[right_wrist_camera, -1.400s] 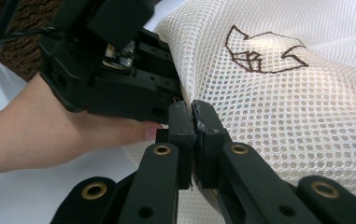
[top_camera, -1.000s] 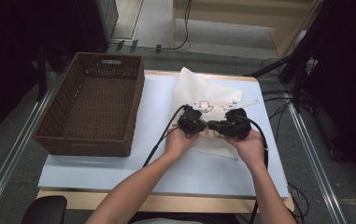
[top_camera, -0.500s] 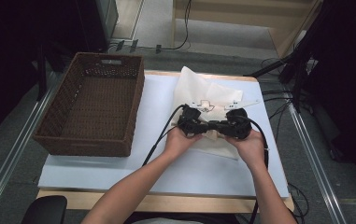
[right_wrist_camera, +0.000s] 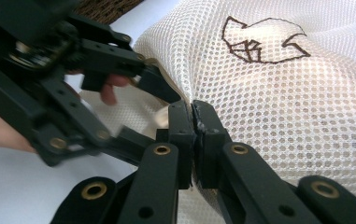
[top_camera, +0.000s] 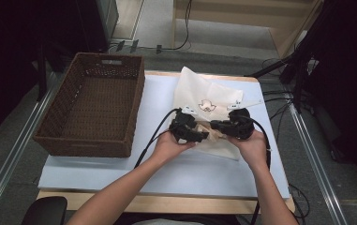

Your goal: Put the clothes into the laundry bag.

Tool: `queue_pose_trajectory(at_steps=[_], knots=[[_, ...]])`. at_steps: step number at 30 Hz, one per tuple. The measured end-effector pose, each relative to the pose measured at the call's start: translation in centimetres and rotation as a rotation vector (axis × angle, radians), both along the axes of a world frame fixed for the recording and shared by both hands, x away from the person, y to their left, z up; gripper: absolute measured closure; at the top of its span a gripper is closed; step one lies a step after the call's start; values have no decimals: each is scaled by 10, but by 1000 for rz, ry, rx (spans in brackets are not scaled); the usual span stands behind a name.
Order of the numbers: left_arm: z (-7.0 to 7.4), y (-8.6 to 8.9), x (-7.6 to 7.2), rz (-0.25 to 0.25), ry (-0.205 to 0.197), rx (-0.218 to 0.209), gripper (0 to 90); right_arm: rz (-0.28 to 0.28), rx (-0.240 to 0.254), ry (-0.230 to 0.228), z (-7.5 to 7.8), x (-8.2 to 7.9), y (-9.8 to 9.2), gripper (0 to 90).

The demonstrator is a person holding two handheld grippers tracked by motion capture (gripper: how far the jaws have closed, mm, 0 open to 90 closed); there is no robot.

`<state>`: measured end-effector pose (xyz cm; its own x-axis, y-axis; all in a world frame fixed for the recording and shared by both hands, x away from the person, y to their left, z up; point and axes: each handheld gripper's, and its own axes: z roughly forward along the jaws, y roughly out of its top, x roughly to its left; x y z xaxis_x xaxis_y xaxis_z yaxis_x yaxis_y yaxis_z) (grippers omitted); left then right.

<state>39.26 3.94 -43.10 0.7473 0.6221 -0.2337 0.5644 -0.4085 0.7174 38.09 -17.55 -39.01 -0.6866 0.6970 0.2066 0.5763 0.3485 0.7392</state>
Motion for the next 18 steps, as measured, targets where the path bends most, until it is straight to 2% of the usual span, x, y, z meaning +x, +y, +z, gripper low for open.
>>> queue_pose_trajectory(at_steps=[2, 5, 7, 10, 15, 16, 18], knots=[[5, 4, -3, -5, -1, 6, 318, 1, -2, 0, 0, 0, 0, 890], [13, 11, -9, -21, 6, -14, 316, -1, -1, -1, 0, 0, 0, 889], [17, 15, -15, -29, 0, 4, 316, -2, -2, -2, 1, -1, 0, 890], [21, 20, -23, -44, -11, -21, 362, 0, -1, -5, 1, 0, 0, 889], [20, 23, -37, -71, -40, -45, 587, -2, -1, -4, 2, -1, 1, 890], [18, 22, -39, -74, -38, -38, 662, -4, -1, -4, 2, -1, 1, 890], [12, 17, -41, -83, -26, -30, 743, -3, -1, -4, 2, 0, 1, 890]])
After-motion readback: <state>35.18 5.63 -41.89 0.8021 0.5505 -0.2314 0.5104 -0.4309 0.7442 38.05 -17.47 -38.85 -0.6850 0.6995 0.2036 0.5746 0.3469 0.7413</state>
